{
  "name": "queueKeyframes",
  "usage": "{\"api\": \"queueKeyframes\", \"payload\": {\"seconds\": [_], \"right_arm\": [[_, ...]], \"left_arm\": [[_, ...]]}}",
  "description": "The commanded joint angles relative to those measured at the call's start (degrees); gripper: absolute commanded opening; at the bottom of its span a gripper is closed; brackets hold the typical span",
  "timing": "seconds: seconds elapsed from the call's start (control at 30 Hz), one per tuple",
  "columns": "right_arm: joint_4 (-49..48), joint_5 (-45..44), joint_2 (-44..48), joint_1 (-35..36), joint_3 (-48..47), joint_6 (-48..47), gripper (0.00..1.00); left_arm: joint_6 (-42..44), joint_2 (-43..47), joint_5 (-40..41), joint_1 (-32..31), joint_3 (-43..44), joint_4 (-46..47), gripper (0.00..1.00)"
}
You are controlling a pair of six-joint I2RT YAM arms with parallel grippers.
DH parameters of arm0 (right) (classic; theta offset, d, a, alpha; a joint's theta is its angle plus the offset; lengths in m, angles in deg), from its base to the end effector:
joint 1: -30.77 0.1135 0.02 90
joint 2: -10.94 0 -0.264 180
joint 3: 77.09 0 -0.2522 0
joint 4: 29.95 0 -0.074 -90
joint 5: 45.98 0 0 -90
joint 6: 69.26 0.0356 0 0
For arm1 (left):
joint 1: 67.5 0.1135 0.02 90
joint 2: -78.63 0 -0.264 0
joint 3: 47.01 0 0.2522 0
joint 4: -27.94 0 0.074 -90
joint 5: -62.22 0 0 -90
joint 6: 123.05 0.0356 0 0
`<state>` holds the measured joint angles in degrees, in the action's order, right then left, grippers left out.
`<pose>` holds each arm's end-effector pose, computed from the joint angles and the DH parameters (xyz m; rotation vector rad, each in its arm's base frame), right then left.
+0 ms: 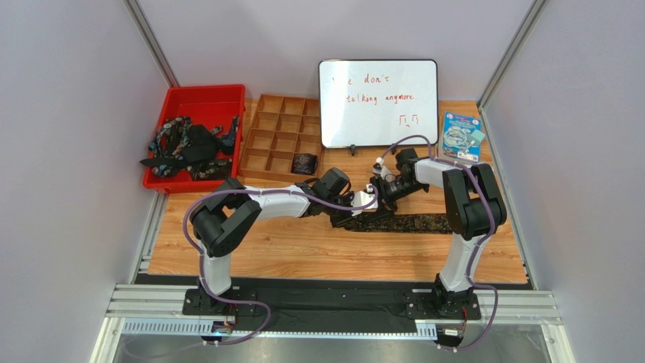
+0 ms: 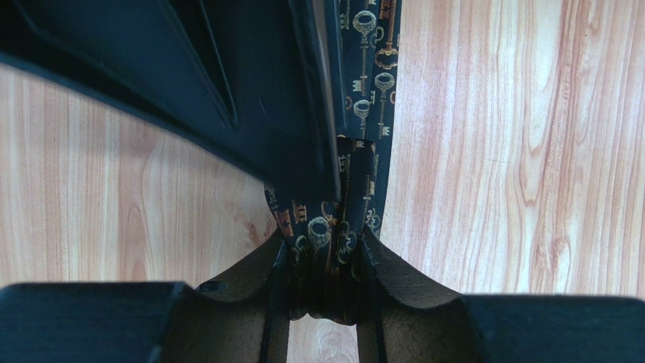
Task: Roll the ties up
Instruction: Roll the tie at the center of the board.
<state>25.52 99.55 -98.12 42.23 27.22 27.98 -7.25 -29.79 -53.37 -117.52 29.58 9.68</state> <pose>0.3066 0.0921 0.1302 0.1124 -2.6650 -1.3900 0.2361 -0.3055 0.1496 1.6685 1.8130 -0.7323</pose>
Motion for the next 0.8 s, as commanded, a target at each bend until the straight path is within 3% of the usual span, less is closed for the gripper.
{"api": "queueKeyframes", "payload": {"seconds": [0.0, 0.2, 0.33, 0.4, 0.6, 0.77], "right_arm": [[-3.7, -0.7, 0.9, 2.4, -0.2, 3.2, 0.44], [-7.1, -0.9, -2.4, 3.3, -0.7, 5.7, 0.36], [-6.0, -1.3, -4.7, 3.3, -0.5, 4.7, 0.08], [-5.4, -1.9, -5.3, 2.9, -0.3, 4.1, 0.00], [-2.9, -2.2, -6.6, 0.2, 0.4, 1.8, 0.00], [-0.3, -1.1, -9.1, -2.0, 0.4, -1.6, 0.00]], "left_arm": [[1.9, -2.6, 3.4, -0.2, 0.0, -7.2, 0.30], [1.8, -2.8, 3.2, -0.1, 0.0, -7.4, 0.32], [1.8, -2.8, 3.0, -0.1, 0.2, -7.5, 0.35], [1.8, -2.6, 2.8, -0.2, 0.1, -7.8, 0.38], [-0.2, 1.6, -0.3, 1.2, -2.1, -5.4, 0.57], [-3.0, 5.6, -5.9, 3.3, -3.2, -1.7, 0.66]]}}
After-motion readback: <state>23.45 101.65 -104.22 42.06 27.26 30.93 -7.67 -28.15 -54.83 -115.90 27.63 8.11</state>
